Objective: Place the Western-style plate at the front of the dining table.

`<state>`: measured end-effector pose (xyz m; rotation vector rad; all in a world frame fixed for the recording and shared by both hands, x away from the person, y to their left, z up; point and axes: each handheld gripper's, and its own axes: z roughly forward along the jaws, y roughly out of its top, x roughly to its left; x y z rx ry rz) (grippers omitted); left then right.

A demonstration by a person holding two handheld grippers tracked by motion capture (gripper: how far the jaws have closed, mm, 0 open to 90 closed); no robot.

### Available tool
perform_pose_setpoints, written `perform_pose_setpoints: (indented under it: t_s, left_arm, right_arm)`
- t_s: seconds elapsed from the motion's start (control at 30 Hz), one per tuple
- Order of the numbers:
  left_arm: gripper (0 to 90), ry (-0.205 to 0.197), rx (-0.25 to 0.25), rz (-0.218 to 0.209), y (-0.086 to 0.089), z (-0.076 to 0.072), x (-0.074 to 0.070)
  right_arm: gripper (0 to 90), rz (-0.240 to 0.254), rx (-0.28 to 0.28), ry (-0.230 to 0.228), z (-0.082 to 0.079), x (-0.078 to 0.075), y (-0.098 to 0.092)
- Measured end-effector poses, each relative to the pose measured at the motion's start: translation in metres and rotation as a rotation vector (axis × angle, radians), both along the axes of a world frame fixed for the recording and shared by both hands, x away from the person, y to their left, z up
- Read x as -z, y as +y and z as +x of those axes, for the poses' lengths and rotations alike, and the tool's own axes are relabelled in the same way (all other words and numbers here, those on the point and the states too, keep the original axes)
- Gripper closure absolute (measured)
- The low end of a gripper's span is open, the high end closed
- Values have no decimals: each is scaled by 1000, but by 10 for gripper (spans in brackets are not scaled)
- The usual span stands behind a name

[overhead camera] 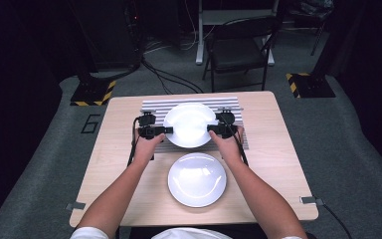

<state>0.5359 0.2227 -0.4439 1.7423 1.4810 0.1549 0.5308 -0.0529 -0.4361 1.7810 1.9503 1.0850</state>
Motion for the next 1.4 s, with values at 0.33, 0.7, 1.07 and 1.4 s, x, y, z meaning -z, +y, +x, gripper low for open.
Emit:
perform_pose_setpoints:
  t_s: [0.33,0.7,1.07,1.4]
  left_arm:
    - [591,-8,9,12,-2,6,0]
    - [591,-15,6,12,-1,12,2]
    - [593,-9,10,28,0,18,9]
    - [594,-12,1,24,0,22,13]
  right_arm:
    - [584,3,9,-15,6,3,-2]
    - [587,-4,11,-8,15,1,0]
    - [586,-10,14,6,23,9,2]
    - [586,-5,19,9,27,15,3]
